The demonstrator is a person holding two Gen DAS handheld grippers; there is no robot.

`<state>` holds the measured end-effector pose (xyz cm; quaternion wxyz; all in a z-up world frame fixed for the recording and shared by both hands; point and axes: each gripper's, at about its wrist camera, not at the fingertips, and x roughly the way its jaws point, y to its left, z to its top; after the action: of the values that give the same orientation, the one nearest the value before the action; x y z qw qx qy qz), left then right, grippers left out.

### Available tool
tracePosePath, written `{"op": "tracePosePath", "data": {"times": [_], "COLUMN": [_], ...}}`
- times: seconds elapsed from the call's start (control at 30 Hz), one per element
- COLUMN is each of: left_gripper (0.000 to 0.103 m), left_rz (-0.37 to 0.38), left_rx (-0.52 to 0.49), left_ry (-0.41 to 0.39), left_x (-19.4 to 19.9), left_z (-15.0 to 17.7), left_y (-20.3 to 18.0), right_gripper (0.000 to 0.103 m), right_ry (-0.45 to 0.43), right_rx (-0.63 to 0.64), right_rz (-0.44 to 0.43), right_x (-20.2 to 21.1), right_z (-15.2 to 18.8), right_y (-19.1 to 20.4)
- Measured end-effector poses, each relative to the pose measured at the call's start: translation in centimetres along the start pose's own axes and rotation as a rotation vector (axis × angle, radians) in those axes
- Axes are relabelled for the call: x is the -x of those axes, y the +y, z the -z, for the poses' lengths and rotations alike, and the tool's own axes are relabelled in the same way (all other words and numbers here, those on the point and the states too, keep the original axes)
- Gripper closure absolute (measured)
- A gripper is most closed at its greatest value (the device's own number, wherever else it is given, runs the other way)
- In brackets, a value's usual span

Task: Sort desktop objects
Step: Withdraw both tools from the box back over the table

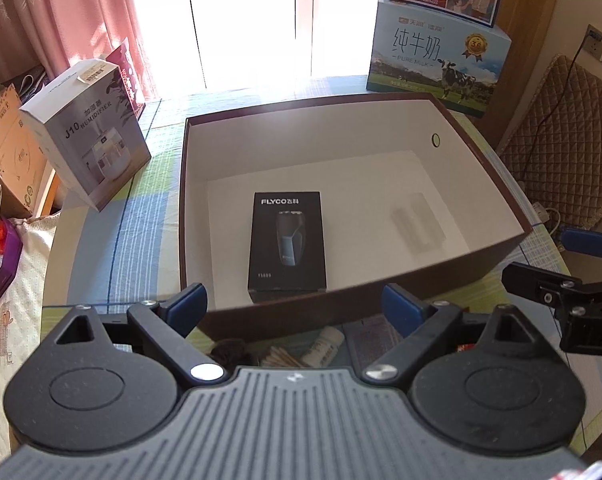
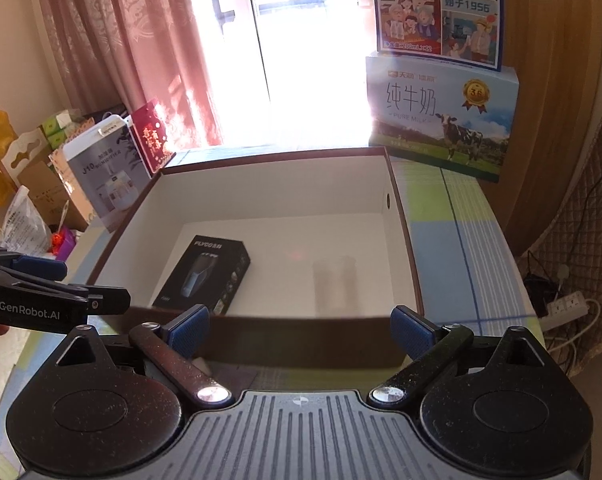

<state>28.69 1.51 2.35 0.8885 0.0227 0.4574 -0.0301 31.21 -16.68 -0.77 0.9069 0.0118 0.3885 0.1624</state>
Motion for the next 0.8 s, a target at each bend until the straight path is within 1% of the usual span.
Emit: {"op": "tracePosePath", "data": {"times": [0.27,0.47,0.67,0.8], "left_gripper": [0.01,0.009,0.008,0.007], "left_rz": [-0.002,-0.021,-0.023,-0.046], "left_rx": [0.006,0.0,-0.012,-0.027], "left_ry": [-0.018,-0.041,-0.047,-0.05], "left_x": [2.8,4.9,6.5,7.1], "left_z": [2.7,5.0,7.8,10.1], "left_y": [-0.4,-1.0,-1.4,-1.3], "right_gripper": [0.008,0.008,0.008,0.008], "right_ry": [-0.019,-0.023,-0.011,-0.015], "right_rx": [-0.008,-0.019,-0.022,-0.026], "right_rz": [-0.023,-0.03,-0.033,-0.023], "right_x": [3.4,5.7,7.3,8.4], "right_z": [2.2,4.5,6.8,8.3], "right_y": [0.5,0.4,0.2,0.0]}}
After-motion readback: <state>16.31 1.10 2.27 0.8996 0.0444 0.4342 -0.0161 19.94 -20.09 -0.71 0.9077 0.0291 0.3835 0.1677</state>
